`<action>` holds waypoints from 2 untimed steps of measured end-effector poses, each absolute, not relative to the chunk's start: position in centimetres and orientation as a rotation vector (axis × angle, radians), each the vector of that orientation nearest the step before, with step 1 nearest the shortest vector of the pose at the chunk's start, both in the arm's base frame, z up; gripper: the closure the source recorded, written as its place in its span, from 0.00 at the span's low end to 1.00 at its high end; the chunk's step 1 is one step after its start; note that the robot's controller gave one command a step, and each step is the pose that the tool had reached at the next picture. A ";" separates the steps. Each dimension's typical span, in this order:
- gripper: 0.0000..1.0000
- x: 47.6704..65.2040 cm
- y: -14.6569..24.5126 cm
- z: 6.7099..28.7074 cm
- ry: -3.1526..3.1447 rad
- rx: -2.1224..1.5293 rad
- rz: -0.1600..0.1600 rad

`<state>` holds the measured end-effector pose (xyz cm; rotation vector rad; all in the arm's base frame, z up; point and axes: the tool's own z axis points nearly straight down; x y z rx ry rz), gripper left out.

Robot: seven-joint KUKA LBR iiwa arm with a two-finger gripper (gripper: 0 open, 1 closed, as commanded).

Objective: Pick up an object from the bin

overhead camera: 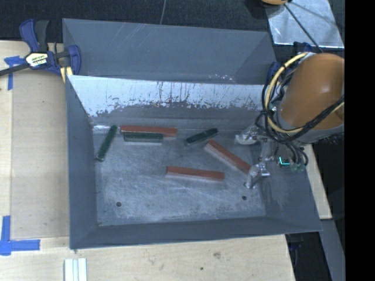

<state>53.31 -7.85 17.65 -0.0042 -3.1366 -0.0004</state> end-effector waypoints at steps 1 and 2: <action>0.00 53.5 -7.8 18.1 -3.145 -0.001 0.001; 0.00 52.7 -4.1 14.4 -3.143 -0.174 0.001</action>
Offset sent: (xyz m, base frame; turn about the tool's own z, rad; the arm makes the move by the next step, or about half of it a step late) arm -0.0233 0.1175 -0.1065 0.3047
